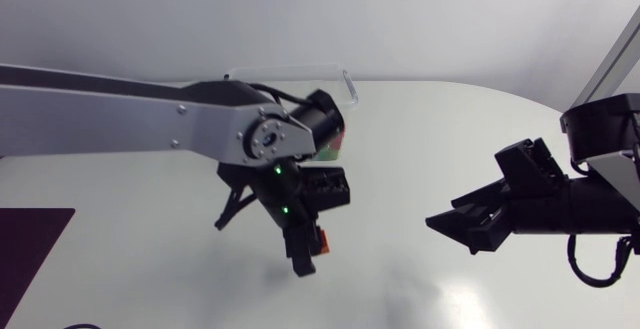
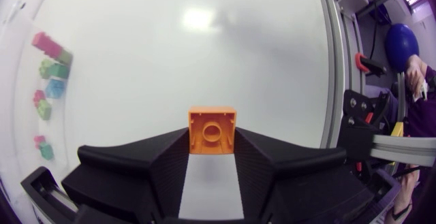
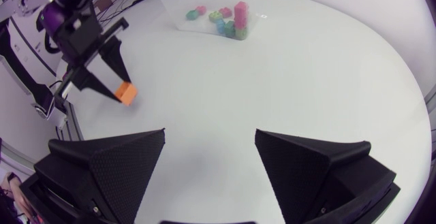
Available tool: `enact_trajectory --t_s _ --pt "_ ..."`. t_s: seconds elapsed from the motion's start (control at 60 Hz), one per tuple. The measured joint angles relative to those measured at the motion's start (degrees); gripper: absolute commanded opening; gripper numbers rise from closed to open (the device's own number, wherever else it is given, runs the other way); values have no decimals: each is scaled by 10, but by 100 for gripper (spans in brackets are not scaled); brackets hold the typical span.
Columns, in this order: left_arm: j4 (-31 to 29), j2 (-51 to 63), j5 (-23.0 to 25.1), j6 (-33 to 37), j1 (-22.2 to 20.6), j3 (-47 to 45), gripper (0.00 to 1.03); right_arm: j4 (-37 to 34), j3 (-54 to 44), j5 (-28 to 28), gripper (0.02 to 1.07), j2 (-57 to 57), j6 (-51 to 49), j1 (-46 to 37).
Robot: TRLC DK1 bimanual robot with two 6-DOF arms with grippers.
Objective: Place the duplo bricks in the container
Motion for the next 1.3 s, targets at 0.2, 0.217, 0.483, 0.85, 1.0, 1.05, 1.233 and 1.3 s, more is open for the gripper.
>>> enact_trajectory --t_s 0.2,0.217,0.483,0.85,1.0,1.05,1.233,1.3 --pt "6 -21 6 -18 78 76 18 0 -3 26 98 -11 20 33" --pt "10 -21 6 -23 86 84 18 0 -3 30 98 -12 21 37" --pt "122 0 8 -105 176 182 18 4 -12 73 98 -20 38 73" --pt "245 96 -63 -194 236 249 18 9 -12 100 98 -24 50 101" --pt "263 132 -78 -216 262 274 37 9 -12 110 98 -24 50 103" --pt "266 143 -82 -224 267 280 50 9 -12 110 98 -24 50 104" --pt "267 162 -93 -227 273 281 84 8 -12 125 98 -32 51 104" --pt "267 163 -96 -227 273 281 89 7 -12 131 100 -38 51 104"
